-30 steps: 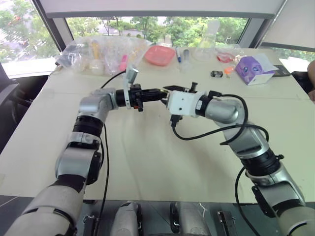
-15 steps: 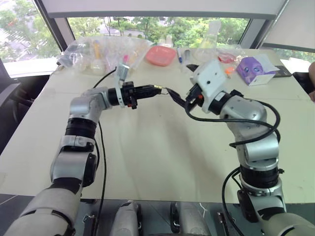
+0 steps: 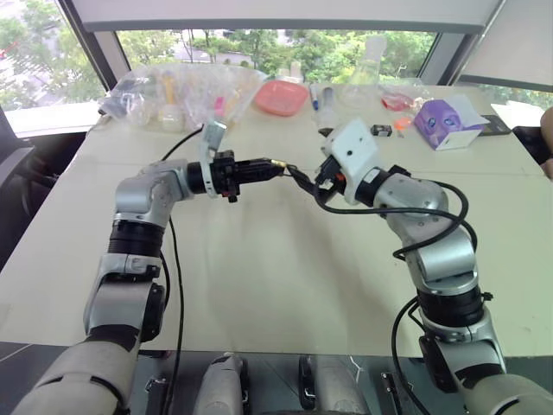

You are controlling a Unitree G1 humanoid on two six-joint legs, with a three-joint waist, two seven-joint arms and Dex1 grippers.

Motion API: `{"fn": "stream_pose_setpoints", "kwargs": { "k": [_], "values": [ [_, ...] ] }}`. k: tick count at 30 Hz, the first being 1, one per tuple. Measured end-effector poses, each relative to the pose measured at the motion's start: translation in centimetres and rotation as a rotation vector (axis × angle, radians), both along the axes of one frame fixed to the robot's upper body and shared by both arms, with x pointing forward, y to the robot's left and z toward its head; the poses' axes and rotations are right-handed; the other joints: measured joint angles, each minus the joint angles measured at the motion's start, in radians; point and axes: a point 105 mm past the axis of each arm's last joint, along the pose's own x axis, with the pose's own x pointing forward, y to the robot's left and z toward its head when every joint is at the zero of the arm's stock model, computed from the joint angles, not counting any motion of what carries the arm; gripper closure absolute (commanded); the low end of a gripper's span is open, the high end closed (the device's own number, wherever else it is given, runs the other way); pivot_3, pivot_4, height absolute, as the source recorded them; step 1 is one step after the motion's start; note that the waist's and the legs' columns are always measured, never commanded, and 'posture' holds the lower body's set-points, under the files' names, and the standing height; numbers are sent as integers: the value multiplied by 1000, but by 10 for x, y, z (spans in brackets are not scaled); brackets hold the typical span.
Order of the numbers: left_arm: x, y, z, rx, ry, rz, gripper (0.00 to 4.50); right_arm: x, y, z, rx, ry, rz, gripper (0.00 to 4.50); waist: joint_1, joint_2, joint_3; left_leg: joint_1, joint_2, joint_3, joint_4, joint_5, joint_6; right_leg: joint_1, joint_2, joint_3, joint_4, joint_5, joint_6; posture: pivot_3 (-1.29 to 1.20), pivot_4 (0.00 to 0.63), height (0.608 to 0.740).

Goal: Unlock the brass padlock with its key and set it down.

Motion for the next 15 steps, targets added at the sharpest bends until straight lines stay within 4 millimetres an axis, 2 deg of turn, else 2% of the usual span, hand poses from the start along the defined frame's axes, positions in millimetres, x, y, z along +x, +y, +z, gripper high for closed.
{"fn": "stream_pose_setpoints", "kwargs": {
  "k": [4, 8, 11, 15],
  "values": [
    [0, 0, 0, 0, -2, 0, 4500, -2, -4, -2, 32, 43, 6, 26, 1, 0, 0, 0, 0, 0, 0, 0, 0, 0, 0, 0, 0, 0, 0, 0, 150, 733],
    [3, 0, 1, -8, -10, 11, 4500, -14, -5, -6, 60, 80, 61, 26, 0, 0, 0, 0, 0, 0, 0, 0, 0, 0, 0, 0, 0, 0, 0, 0, 150, 733],
    [4, 0, 2, -11, -8, 13, 4500, -20, -5, 0, 86, 69, 88, 26, -1, 0, 0, 0, 0, 0, 0, 0, 0, 0, 0, 0, 0, 0, 0, 0, 150, 733],
    [4, 0, 2, -13, -15, 12, 4500, -17, -11, 8, 114, 40, 51, 26, -1, 0, 0, 0, 0, 0, 0, 0, 0, 0, 0, 0, 0, 0, 0, 0, 150, 733]
  ]
}}
